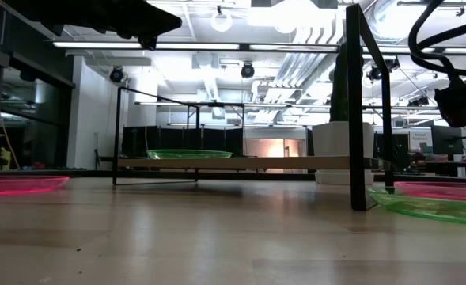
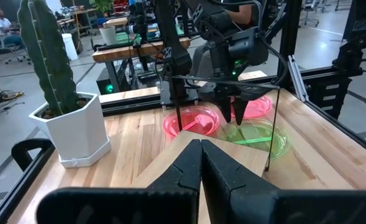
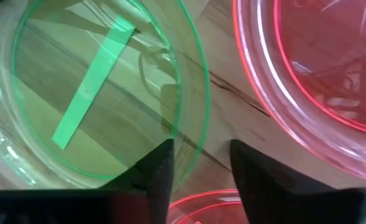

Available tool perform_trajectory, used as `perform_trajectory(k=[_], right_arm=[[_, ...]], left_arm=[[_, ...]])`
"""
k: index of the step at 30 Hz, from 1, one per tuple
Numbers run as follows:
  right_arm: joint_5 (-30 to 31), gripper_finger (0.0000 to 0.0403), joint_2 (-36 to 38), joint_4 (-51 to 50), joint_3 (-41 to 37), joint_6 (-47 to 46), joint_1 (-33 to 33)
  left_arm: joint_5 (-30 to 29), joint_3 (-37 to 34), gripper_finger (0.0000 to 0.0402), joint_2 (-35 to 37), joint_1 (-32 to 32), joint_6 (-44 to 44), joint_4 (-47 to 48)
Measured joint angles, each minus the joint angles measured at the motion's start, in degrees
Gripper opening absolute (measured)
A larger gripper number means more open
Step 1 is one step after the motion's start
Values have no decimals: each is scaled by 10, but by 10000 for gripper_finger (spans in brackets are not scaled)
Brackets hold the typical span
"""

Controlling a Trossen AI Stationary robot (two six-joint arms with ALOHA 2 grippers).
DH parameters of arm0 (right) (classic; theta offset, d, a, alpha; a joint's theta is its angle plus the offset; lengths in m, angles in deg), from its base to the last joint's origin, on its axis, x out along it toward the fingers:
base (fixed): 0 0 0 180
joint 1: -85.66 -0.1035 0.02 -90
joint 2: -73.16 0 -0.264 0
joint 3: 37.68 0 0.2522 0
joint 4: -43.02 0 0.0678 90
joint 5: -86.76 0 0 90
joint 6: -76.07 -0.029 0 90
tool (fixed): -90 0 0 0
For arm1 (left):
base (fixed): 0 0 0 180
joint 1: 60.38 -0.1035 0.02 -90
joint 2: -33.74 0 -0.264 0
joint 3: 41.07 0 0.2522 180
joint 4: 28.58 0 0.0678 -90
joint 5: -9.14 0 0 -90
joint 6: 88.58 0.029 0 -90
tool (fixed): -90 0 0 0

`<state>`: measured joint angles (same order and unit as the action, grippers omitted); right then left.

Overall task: Place and stack plates onto a shelf
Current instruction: Stack the green plate on top of the other green plate on the shelf

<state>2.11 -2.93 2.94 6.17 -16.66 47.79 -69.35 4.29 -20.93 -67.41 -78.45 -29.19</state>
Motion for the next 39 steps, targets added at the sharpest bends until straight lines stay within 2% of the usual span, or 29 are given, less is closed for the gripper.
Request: perform_trajectory(k=[5, 7, 10, 14, 22, 26, 34, 39], right_arm=[[0, 30, -1, -10, -1, -2, 0], [0, 10, 0, -6, -1, 0, 0], [-5, 19, 1, -4, -1, 4, 0], [-21, 3, 18, 5, -2, 13, 0], [-26, 0, 73, 15, -2, 43, 0], [-32, 2, 81, 24, -2, 25, 0], [-7, 5, 78, 31, -2, -24, 0], [39, 46, 78, 21, -2, -25, 0]], left_arm=[[0, 0, 0, 0, 0, 0, 0], [0, 0, 0, 0, 0, 0, 0], [0, 0, 0, 0, 0, 0, 0], [0, 0, 0, 0, 0, 0, 0], [0, 0, 0, 0, 0, 0, -1], [0, 0, 0, 0, 0, 0, -1], [0, 0, 0, 0, 0, 0, 3], [0, 0, 0, 0, 0, 0, 8]])
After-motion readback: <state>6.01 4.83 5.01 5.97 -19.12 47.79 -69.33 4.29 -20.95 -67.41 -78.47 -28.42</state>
